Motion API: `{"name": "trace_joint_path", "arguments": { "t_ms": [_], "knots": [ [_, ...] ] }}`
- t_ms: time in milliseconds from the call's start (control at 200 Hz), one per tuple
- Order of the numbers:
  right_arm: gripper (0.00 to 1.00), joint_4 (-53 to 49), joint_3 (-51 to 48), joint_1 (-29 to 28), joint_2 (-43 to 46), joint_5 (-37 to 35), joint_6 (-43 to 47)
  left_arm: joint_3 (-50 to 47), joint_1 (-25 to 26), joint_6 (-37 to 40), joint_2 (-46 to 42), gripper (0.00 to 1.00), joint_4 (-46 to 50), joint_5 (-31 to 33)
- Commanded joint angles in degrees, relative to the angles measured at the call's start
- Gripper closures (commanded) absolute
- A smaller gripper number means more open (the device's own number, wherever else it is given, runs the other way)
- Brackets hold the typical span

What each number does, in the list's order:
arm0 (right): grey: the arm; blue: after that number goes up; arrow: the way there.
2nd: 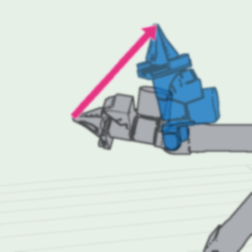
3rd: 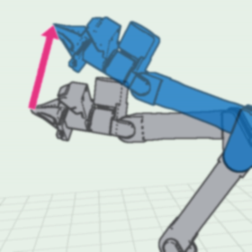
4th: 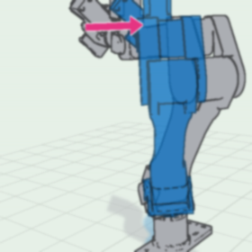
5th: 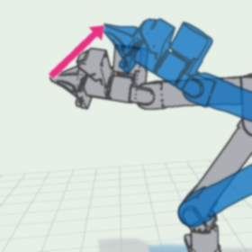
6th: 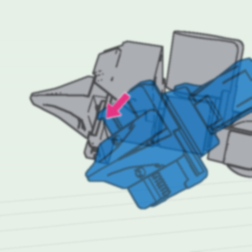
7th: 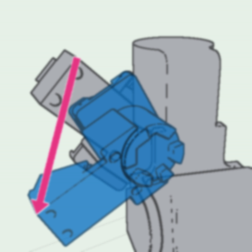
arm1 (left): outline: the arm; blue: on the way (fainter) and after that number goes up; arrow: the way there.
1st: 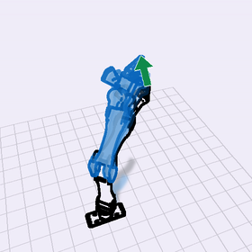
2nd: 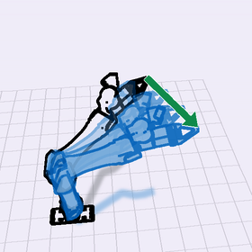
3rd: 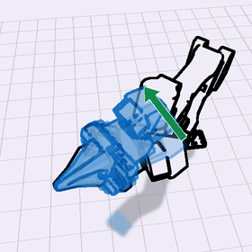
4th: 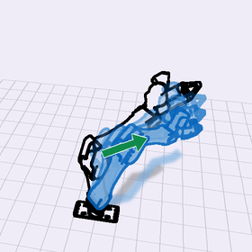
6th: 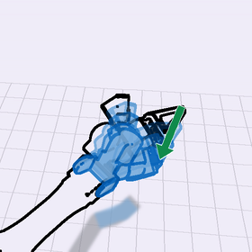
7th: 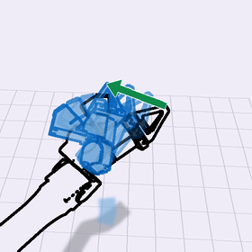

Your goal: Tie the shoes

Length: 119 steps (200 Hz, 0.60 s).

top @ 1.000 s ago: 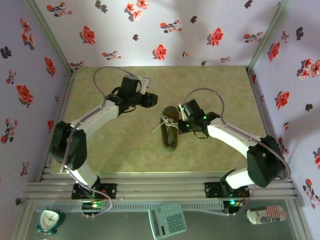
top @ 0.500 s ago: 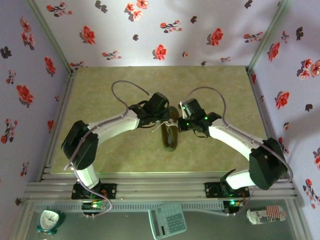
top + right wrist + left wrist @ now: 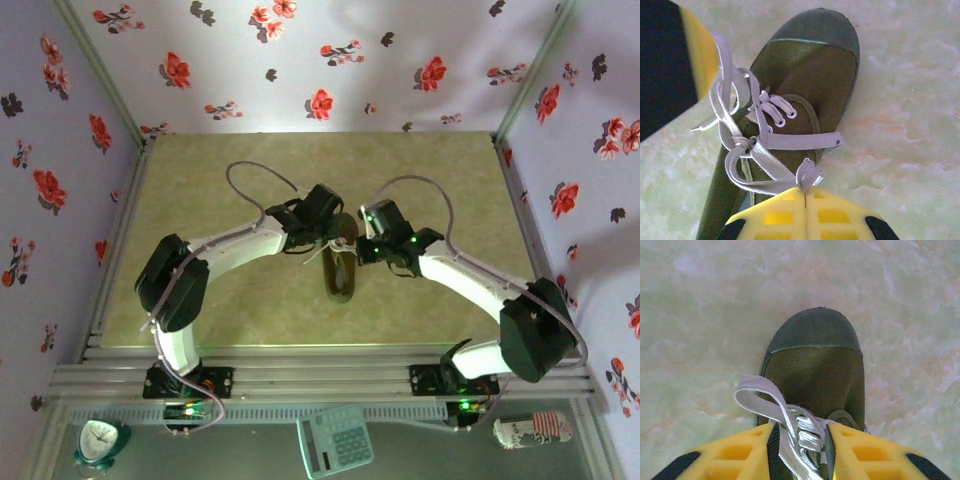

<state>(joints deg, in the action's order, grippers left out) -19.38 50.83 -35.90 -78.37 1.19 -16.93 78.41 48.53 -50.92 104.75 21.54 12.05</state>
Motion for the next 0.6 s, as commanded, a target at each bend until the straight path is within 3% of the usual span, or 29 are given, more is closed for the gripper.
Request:
{"name": "trace_joint_path", "arguments": {
  "t_ms": [0, 190, 590],
  "knots": [
    [1.00, 7.3, -2.9, -0.4, 3.1, -0.8, 1.6, 2.3, -0.1, -1.0, 2.3, 0.67, 0.9, 1.3],
    [1.00, 11.7, -4.6, -0.4, 4.0, 1.2, 3.0, 2.6, -0.3, -1.3, 3.5, 0.65, 0.9, 1.4],
    [1.00, 11.1, -4.8, -0.4, 3.6, 0.8, 3.2, 3.7, -0.7, -1.1, 5.0, 0.63, 1.5, 1.7]
  ]
}}
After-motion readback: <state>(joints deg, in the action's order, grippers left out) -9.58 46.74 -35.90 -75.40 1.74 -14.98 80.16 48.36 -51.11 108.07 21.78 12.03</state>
